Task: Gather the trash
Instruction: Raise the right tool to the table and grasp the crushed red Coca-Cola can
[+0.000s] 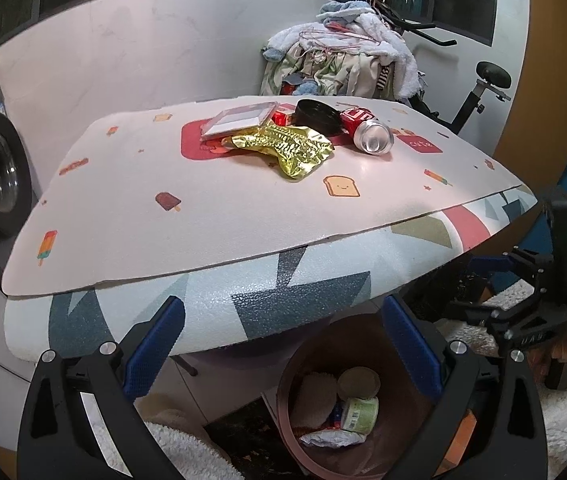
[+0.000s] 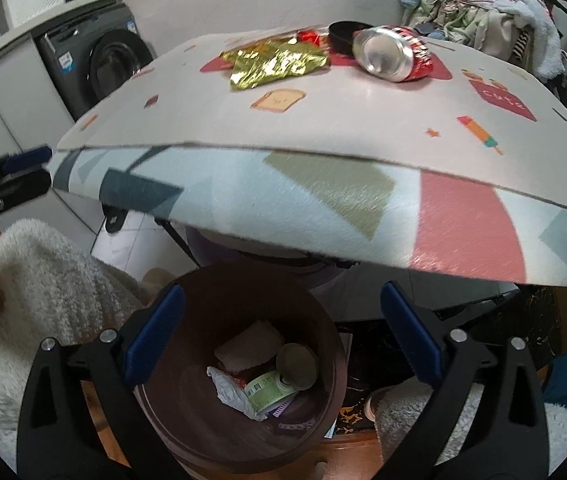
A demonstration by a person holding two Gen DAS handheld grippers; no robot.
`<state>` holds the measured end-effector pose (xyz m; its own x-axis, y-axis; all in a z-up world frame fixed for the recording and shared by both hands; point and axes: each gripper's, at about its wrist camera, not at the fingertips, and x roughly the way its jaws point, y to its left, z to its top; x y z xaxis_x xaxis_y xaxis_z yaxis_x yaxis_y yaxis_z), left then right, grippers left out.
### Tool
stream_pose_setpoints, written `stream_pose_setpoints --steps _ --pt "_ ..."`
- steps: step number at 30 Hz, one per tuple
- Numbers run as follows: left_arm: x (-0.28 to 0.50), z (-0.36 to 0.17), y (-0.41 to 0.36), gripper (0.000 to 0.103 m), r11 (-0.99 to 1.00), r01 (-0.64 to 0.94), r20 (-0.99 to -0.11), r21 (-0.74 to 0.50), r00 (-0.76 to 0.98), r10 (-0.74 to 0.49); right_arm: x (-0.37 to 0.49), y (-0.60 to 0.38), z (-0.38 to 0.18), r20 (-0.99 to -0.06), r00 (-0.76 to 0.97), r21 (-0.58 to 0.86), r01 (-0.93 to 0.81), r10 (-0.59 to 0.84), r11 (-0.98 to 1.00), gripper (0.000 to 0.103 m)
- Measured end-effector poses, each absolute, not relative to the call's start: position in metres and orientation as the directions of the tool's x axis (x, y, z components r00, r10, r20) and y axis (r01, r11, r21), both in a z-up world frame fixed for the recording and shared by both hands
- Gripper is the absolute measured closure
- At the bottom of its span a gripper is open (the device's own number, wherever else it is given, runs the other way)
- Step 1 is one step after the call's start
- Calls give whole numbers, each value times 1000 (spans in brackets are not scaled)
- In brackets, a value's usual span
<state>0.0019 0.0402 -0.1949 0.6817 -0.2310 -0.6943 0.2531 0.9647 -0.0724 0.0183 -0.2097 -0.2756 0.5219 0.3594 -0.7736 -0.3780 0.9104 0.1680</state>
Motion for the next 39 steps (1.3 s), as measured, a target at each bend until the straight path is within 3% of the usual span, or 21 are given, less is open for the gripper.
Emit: stream_pose_setpoints --steps 6,19,25,36,39 --pt "24 -182 60 6 968 204 -693 -149 676 -249 49 -231 -251 -779 530 163 -344 335 925 6" --pt "108 -147 64 6 988 117 -682 -105 714 -157 228 -223 -172 -834 500 69 -325 234 943 6" --pt "129 -152 66 6 979 122 -677 -164 708 -202 317 -209 -190 -907 383 96 -216 175 972 6" --pt "148 -160 77 7 952 135 -666 -277 687 -291 375 -195 -238 -971 236 -3 -94 19 996 6" --pt "151 -162 74 9 942 147 -662 -301 679 -317 374 -197 -244 -976 218 5 -107 28 994 16"
